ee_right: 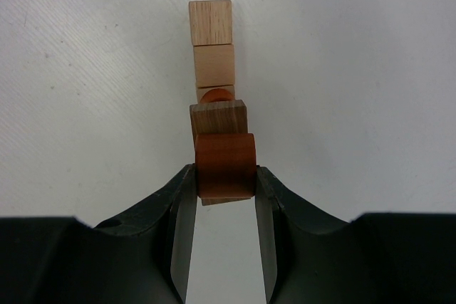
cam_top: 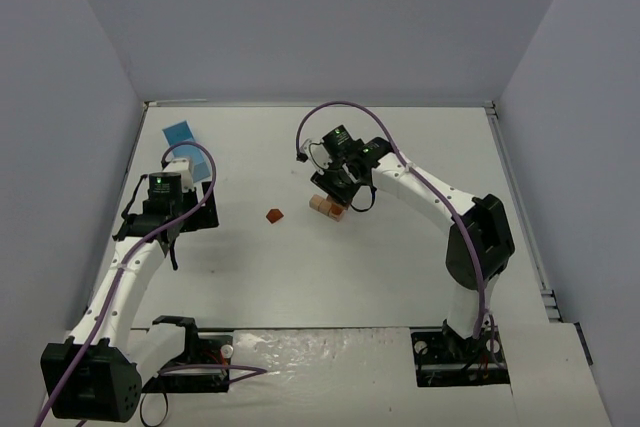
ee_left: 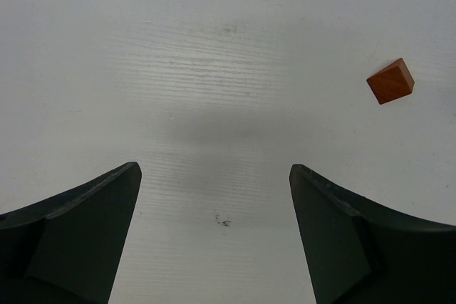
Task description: Build the wood block tower
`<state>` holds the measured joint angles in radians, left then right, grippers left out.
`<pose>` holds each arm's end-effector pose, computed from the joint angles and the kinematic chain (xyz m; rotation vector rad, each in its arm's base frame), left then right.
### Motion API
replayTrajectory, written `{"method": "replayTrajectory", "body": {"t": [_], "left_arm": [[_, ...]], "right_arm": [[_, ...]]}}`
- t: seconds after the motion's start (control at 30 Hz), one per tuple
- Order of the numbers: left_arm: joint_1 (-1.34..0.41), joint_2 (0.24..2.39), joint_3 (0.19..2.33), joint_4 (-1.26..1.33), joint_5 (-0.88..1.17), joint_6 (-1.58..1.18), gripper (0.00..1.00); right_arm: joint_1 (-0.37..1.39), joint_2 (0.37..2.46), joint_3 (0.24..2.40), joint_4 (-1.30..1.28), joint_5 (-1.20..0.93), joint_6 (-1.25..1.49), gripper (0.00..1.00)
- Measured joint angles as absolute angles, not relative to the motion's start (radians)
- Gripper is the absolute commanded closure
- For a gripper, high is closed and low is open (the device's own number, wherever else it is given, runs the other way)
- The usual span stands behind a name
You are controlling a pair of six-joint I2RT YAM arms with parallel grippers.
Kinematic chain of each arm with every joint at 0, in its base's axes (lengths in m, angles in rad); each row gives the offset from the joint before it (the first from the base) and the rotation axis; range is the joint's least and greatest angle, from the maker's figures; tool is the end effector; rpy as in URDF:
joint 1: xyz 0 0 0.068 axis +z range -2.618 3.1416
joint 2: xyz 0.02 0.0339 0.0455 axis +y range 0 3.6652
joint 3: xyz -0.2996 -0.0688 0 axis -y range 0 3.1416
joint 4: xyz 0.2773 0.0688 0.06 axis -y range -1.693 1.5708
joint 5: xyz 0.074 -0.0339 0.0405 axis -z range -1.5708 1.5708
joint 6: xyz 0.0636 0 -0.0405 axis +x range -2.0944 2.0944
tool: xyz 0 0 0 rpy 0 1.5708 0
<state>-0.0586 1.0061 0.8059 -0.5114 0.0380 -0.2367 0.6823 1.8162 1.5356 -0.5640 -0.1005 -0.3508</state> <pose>0.2470 -0.0169 0.2804 -0.1838 2.2822 -0.1973 0.3584 0.2994 0.2823 -1.2393 2.0879 0.2726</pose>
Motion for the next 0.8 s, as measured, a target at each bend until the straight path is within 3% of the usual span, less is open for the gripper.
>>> {"method": "replayTrajectory", "body": {"t": [0.17,0.8], "left_arm": [[-0.059,1.006,0.806,-0.511,0.038,-0.237,0.17],[-0.059,1.006,0.806,-0.511,0.045,-0.236,0.17]], "right_arm": [[0.682,1.825,1.539,-0.564,-0.101,-0.351,0.86],[0.682,1.825,1.539,-0.564,-0.101,-0.35,0.64]]}}
